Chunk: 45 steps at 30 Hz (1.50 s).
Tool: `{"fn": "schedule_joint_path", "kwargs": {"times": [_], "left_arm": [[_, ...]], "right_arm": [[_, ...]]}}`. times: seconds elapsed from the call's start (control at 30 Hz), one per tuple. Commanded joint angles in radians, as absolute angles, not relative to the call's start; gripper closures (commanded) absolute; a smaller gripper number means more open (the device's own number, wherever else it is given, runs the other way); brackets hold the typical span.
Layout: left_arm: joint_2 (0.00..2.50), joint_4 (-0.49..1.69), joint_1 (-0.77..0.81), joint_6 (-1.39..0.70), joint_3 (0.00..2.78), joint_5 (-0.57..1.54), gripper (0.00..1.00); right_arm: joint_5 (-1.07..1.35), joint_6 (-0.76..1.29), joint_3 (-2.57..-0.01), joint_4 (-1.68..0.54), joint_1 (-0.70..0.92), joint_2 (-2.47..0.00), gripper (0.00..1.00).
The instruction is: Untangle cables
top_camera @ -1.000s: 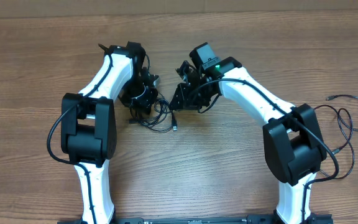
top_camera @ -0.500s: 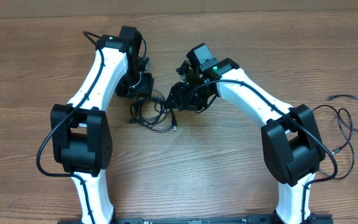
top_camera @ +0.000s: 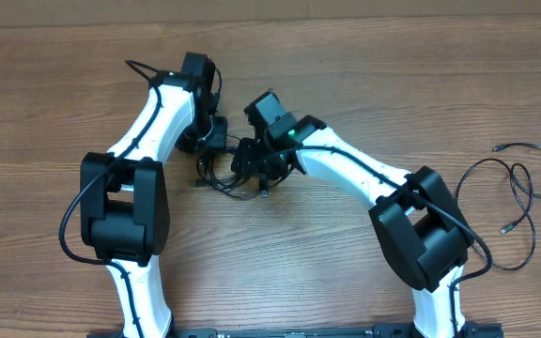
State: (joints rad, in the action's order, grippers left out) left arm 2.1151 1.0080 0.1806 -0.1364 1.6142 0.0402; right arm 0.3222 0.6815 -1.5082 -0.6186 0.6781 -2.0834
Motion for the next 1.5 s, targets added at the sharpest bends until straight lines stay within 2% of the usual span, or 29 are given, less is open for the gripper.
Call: {"fn": "schedule_joint_path", "kwargs": {"times": [0.0, 0.1, 0.17, 0.23, 0.27, 0.3, 0.63, 0.9, 1.0, 1.1, 1.23, 1.47], "left_arm": [[2.127, 0.954, 0.175, -0.151, 1.552, 0.053, 0.48], [2.127, 0.916, 0.175, -0.151, 1.521, 0.053, 0.49], [2.127, 0.891, 0.175, -0.151, 1.504, 0.053, 0.58], [2.127, 0.887, 0.175, -0.150, 1.500, 0.053, 0.80], [2.126, 0.891, 0.175, -0.150, 1.501, 0.053, 0.96], [2.126, 0.899, 0.175, -0.150, 1.501, 0.053, 0.96], [2.119, 1.023, 0.129, -0.159, 1.574, 0.048, 0.96], [2.009, 1.064, 0.066, -0.192, 1.636, 0.061, 0.96], [1.965, 1.076, 0.050, -0.193, 1.636, 0.206, 0.96], [1.962, 1.077, 0.058, -0.172, 1.634, 0.337, 0.96], [1.990, 1.056, 0.105, -0.200, 1.606, 0.345, 0.96], [2.014, 1.024, 0.173, -0.245, 1.579, 0.345, 0.96]], "right_arm": [[0.237, 0.752, -1.432, -0.538, 0.715, -2.095, 0.59], [0.235, 0.790, -1.382, -0.460, 0.733, -2.099, 0.60], [0.235, 0.789, -1.364, -0.421, 0.738, -2.104, 0.64], [0.230, 0.789, -1.351, -0.389, 0.738, -2.106, 0.72], [0.215, 0.787, -1.349, -0.389, 0.737, -2.106, 0.84], [0.207, 0.776, -1.349, -0.391, 0.733, -2.106, 0.96], [0.210, 0.594, -1.355, -0.544, 0.604, -1.962, 0.96], [0.210, 0.442, -1.355, -0.709, 0.449, -1.904, 0.96], [0.279, 0.403, -1.355, -0.747, 0.401, -1.904, 0.96], [0.405, 0.384, -1.355, -0.730, 0.391, -1.906, 0.73], [0.431, 0.388, -1.354, -0.706, 0.409, -1.910, 0.62], [0.428, 0.451, -1.346, -0.679, 0.431, -1.940, 0.48]]}}
